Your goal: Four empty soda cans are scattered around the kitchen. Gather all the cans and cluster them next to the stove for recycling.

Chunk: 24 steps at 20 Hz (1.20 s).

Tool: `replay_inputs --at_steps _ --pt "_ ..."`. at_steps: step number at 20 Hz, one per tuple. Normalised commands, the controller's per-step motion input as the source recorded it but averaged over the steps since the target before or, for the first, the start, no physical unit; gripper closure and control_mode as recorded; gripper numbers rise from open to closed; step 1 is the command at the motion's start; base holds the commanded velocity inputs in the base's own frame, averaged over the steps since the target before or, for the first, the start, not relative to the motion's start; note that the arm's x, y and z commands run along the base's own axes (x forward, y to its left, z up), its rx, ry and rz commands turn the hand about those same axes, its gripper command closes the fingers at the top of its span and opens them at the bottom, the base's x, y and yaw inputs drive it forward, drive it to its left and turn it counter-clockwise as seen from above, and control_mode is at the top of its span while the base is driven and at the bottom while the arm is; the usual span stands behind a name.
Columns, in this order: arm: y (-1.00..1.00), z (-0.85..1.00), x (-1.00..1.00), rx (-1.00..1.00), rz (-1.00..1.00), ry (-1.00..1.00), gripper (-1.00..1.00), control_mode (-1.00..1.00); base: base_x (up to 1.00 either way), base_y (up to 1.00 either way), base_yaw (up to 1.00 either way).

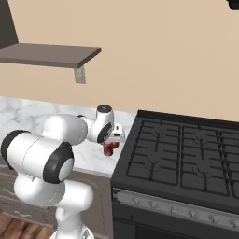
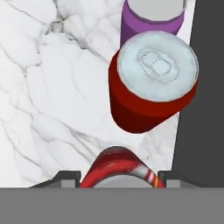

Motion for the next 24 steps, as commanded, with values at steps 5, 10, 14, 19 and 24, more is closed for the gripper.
replay_inputs --at_steps 5,10,14,19,24 --pt "0.00 -0.12 0.11 0.00 0.00 0.00 -1.00 -1.00 0.00 0.00 0.00" --pt "0.00 -0.08 0.07 0.00 0.00 0.00 -1.00 -1.00 0.00 0.00 0.00" --pt "0.00 -0.02 0.05 0.00 0.00 0.00 -1.00 -1.00 0.00 0.00 0.00" --pt "0.00 0.00 -0.01 0.00 -0.01 0.01 -1.00 -1.00 0.00 0.00 0.00" --pt "-0.14 0.29 0.04 0.03 -0.03 0.06 -1.00 -1.00 0.00 0.00 0.00"
